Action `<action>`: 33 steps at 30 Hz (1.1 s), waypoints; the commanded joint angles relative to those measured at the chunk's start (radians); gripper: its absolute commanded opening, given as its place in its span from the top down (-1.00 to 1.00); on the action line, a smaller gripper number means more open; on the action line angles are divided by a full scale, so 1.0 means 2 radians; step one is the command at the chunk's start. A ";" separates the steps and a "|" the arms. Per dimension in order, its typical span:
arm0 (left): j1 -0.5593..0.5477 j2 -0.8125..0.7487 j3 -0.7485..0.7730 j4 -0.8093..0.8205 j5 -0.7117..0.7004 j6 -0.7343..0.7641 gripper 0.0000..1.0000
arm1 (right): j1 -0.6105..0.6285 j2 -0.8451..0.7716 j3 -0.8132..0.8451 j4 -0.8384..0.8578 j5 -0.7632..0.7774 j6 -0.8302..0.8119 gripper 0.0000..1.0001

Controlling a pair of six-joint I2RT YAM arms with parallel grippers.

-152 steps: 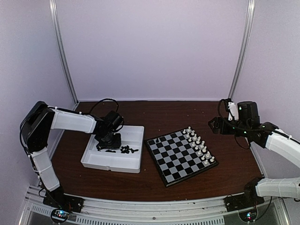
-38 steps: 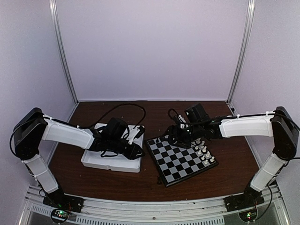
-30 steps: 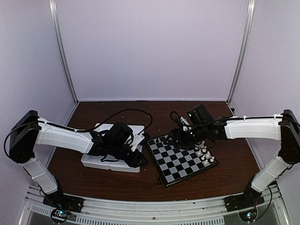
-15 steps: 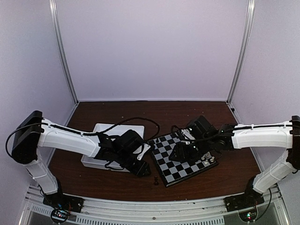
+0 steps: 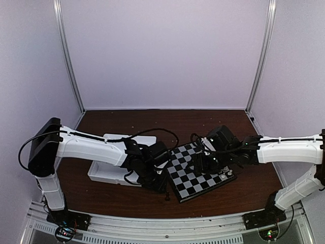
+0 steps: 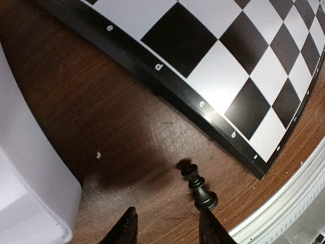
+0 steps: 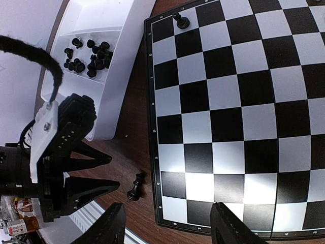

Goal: Set up the chess pieces on the board
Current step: Pick up the chess piece at the center of the board.

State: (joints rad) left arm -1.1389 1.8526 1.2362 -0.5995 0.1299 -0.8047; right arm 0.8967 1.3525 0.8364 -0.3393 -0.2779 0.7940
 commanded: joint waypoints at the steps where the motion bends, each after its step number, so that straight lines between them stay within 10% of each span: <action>1: -0.018 0.027 0.048 -0.052 -0.023 -0.005 0.16 | 0.000 -0.019 -0.010 0.008 0.022 0.004 -0.20; 33: -0.037 0.123 0.142 -0.137 -0.040 -0.022 0.16 | 0.000 -0.064 -0.031 -0.002 0.033 -0.019 -0.21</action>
State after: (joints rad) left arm -1.2049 2.0872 1.5131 -0.8268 0.0799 -0.8284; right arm 0.8967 1.2541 0.7914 -0.3344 -0.2375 0.7654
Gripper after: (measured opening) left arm 0.425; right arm 0.605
